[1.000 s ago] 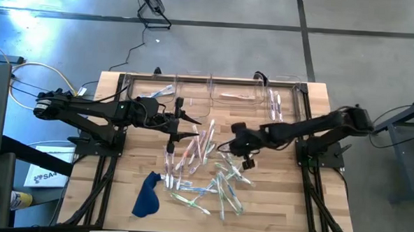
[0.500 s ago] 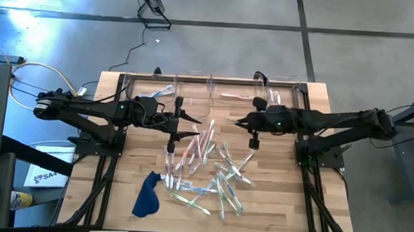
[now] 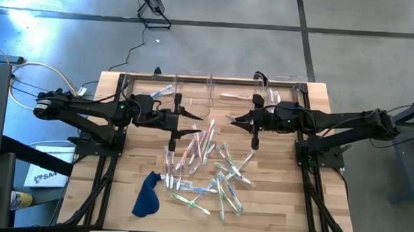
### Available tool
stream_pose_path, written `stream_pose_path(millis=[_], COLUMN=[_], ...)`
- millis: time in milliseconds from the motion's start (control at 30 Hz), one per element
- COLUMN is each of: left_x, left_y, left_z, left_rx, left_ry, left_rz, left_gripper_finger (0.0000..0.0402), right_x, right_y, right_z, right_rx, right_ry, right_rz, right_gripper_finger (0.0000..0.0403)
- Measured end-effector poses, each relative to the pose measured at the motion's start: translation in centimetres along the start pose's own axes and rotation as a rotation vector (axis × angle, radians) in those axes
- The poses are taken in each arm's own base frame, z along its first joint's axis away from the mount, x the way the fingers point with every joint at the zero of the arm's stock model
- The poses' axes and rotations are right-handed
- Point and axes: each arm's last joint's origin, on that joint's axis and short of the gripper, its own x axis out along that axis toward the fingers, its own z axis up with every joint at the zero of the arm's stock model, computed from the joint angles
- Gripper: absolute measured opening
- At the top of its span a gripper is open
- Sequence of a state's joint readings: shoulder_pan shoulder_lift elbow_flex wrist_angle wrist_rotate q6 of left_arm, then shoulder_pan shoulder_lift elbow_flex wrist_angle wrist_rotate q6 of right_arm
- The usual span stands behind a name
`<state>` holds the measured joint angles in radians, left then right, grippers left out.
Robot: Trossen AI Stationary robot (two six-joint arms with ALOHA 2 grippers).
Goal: Pick & Place Toothbrushes
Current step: Put the green toothbrush into the middle left transparent bin
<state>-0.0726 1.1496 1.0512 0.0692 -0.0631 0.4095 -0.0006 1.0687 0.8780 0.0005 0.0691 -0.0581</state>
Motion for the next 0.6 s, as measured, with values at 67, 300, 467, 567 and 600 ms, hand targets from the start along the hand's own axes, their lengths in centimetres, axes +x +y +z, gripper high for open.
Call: stream_pose_path(millis=[67, 300, 467, 567, 600], left_x=[0.00, 0.00, -0.02, -0.03, -0.03], left_y=[0.01, 0.05, 0.28, 0.36, 0.38], left_z=[0.00, 0.08, 0.50, 0.68, 0.72], left_rx=[-0.001, -0.128, -0.135, -0.137, -0.137], left_ry=[0.000, -0.008, -0.050, -0.069, -0.073], left_rz=[0.001, 0.006, 0.036, 0.044, 0.045], left_gripper_finger=[0.0161, 0.0161, 0.0161, 0.0161, 0.0161], right_x=[-0.01, -0.03, -0.02, -0.02, -0.02], right_y=[-0.02, -0.03, -0.04, -0.05, -0.06], right_z=[0.21, 0.42, 0.41, 0.41, 0.41], right_rx=[0.013, 0.015, 0.013, 0.013, 0.013], right_ry=[-0.021, -0.043, -0.042, -0.042, -0.042], right_rz=[-0.002, -0.004, -0.008, -0.012, -0.013], right_gripper_finger=[0.0015, 0.0015, 0.0015, 0.0015, 0.0015])
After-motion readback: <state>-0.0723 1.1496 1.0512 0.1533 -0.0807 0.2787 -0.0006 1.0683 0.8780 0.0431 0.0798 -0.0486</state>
